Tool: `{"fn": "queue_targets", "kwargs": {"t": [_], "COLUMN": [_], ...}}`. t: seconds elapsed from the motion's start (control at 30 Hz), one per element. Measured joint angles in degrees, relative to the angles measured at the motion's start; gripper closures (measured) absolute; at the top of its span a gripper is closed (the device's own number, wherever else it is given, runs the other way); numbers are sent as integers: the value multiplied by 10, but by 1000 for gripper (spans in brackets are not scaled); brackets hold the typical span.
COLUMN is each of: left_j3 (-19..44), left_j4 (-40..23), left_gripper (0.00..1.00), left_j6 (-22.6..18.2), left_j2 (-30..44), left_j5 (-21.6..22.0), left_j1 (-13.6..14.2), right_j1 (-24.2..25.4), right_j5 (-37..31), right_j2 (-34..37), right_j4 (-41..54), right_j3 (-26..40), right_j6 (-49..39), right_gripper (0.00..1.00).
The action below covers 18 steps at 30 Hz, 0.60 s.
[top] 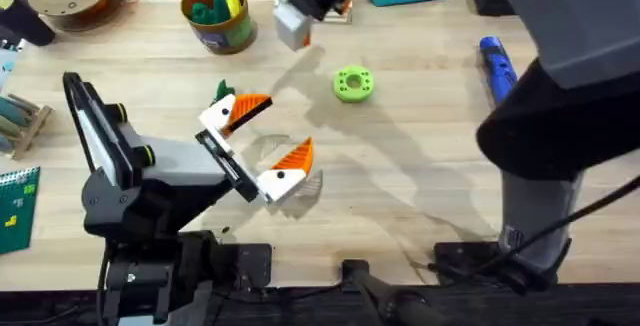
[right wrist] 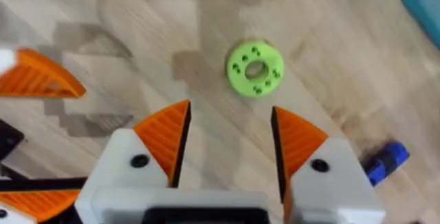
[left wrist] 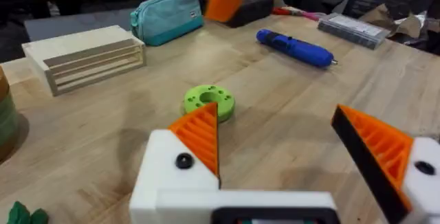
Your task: Pick up the gripper from the table and insert it into the empty holder that is missing its gripper. Then pick up a screw, insert it into the mounting hole, and use the screwdriver to tighten it. Finally, clean up the table by picking up the vegetable and placing it into the bucket.
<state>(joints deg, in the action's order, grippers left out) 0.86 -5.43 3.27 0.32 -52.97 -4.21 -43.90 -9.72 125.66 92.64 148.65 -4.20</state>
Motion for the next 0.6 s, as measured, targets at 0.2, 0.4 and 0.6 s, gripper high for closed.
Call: {"fn": "queue_targets", "kwargs": {"t": [0.2,0.4,0.6], "left_j3": [0,0,0], "left_j4": [0,0,0], "left_gripper": [5,6,6], "left_j6": [0,0,0], "left_j2": [0,0,0], "left_j5": [0,0,0], "left_j1": [0,0,0], "right_j1": [23,76,147], "right_j5": [-6,-14,-14], "right_j2": [-61,-159,-277], "right_j4": [0,-44,-133], "right_j3": [-148,-316,-486], "right_j6": [10,53,90], "right_gripper": [342,339,275]}}
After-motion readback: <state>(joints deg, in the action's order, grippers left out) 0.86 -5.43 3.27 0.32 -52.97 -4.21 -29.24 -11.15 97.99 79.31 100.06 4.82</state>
